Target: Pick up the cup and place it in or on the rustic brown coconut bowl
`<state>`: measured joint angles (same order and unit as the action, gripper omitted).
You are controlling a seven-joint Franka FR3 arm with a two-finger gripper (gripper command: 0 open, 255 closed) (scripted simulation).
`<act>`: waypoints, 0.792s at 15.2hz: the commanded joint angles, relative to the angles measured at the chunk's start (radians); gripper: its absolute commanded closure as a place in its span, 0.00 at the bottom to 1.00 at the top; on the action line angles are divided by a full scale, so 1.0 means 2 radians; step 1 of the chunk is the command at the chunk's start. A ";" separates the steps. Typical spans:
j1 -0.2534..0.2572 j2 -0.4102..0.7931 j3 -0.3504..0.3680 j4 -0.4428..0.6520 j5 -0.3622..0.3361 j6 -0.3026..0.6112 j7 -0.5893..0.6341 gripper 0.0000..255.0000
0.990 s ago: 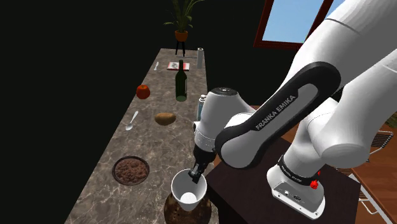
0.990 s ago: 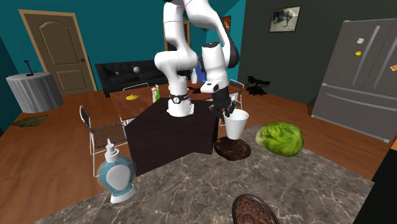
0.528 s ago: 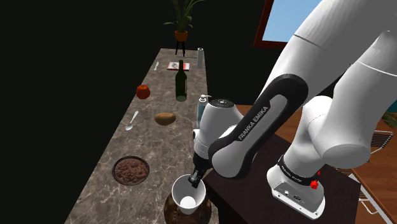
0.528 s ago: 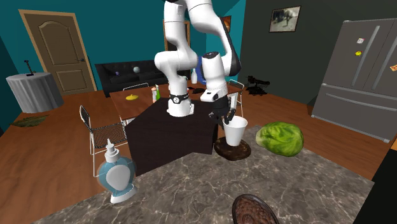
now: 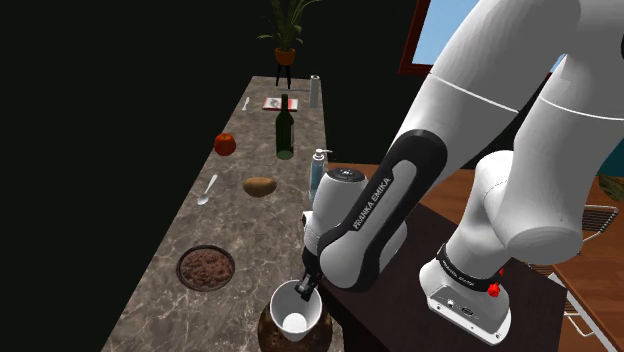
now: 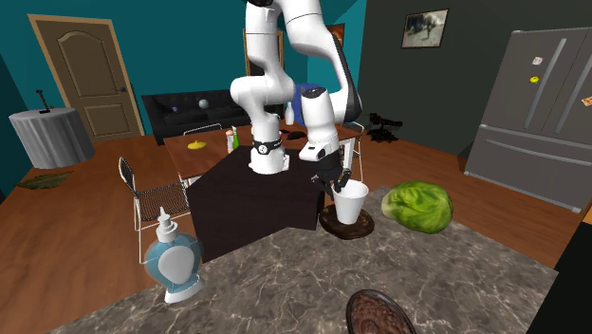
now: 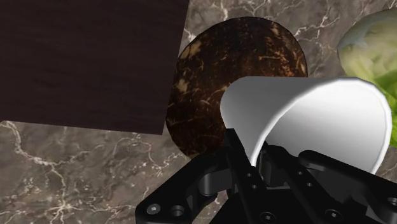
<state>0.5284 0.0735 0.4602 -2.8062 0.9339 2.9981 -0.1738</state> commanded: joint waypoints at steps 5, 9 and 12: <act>0.000 0.001 0.000 0.000 0.001 0.001 -0.001 0.00; 0.000 0.001 0.000 0.000 0.001 0.001 -0.001 0.00; -0.005 -0.093 -0.016 -0.028 -0.071 -0.070 0.065 0.00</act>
<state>0.5203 -0.0524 0.4342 -2.8447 0.8350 2.9041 -0.0880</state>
